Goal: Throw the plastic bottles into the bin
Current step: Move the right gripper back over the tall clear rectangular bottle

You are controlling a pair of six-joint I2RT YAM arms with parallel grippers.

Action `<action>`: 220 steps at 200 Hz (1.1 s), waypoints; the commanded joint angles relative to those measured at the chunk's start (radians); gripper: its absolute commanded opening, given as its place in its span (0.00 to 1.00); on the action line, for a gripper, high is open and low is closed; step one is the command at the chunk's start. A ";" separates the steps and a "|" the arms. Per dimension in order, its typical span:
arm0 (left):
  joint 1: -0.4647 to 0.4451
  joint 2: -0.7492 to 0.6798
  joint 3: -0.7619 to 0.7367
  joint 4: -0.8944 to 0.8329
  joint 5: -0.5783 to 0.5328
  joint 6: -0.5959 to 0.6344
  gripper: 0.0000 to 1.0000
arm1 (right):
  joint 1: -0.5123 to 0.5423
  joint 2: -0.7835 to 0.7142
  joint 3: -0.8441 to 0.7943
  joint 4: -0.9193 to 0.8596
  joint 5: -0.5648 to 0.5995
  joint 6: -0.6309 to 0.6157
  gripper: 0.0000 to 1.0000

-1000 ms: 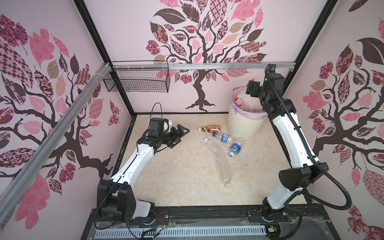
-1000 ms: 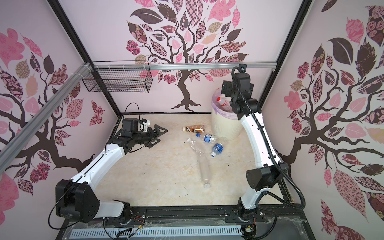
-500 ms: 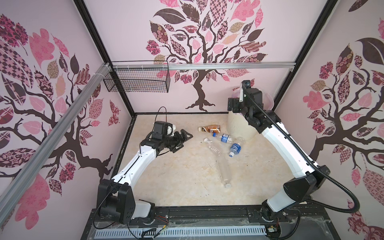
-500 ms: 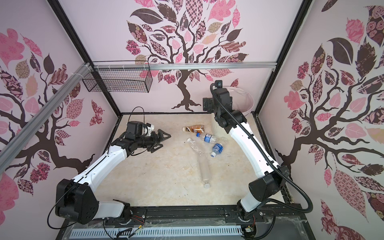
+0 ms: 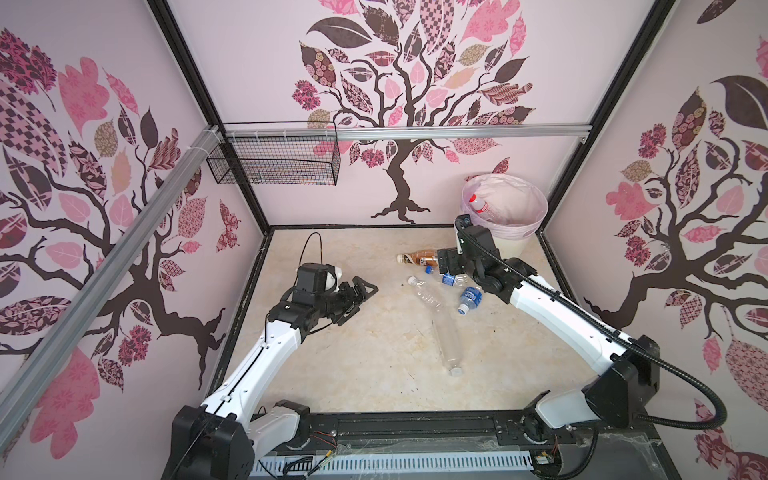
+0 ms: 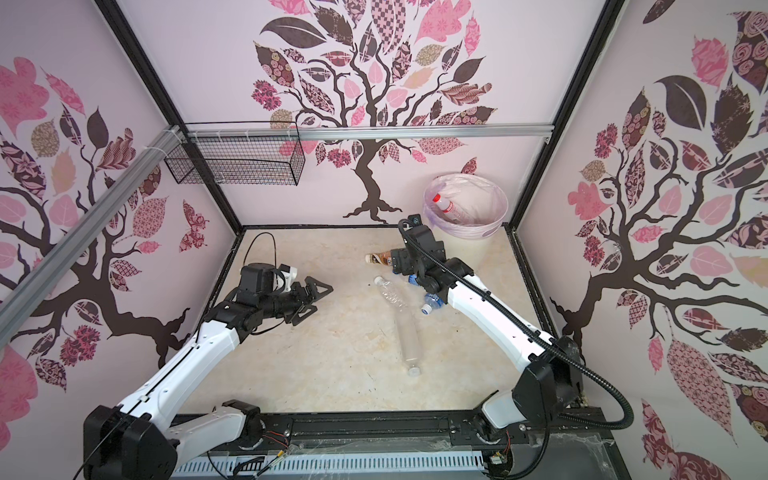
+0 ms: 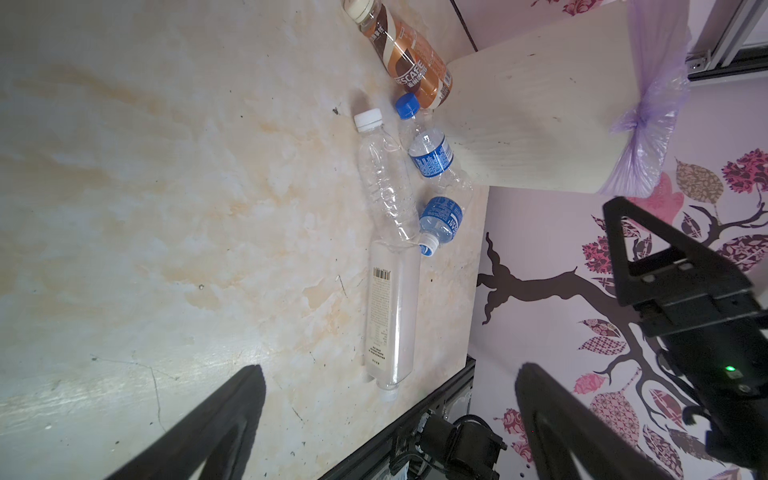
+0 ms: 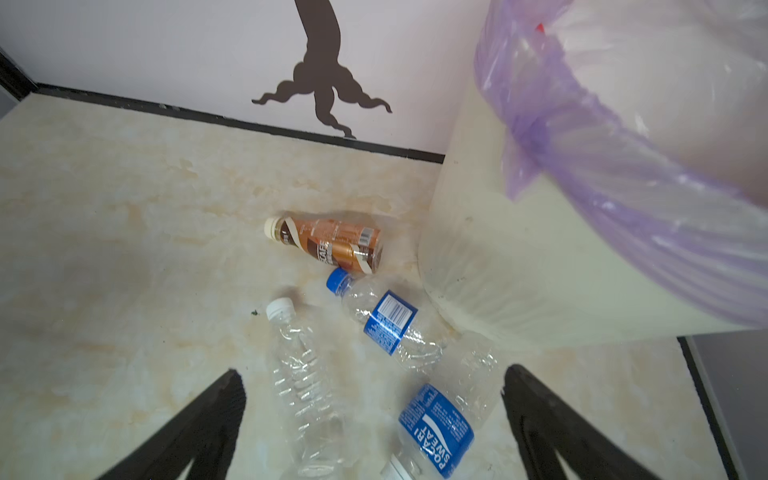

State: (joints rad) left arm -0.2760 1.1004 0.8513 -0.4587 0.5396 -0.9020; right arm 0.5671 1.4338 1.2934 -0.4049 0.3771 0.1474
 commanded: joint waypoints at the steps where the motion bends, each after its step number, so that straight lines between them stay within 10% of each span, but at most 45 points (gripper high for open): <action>1: -0.009 -0.057 -0.061 0.025 -0.010 -0.027 0.98 | 0.016 -0.096 -0.064 -0.015 0.001 0.059 1.00; 110: -0.025 -0.238 -0.100 -0.068 -0.029 -0.034 0.98 | 0.034 -0.249 -0.298 -0.050 -0.015 0.159 0.99; 220: -0.140 -0.097 0.011 -0.065 -0.183 -0.087 0.98 | 0.034 -0.202 -0.298 0.010 -0.107 0.095 1.00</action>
State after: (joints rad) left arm -0.4026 1.0313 0.8009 -0.5114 0.3985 -0.9768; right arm 0.5953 1.2232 0.9871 -0.3904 0.3107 0.2306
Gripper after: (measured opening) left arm 0.982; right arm 0.995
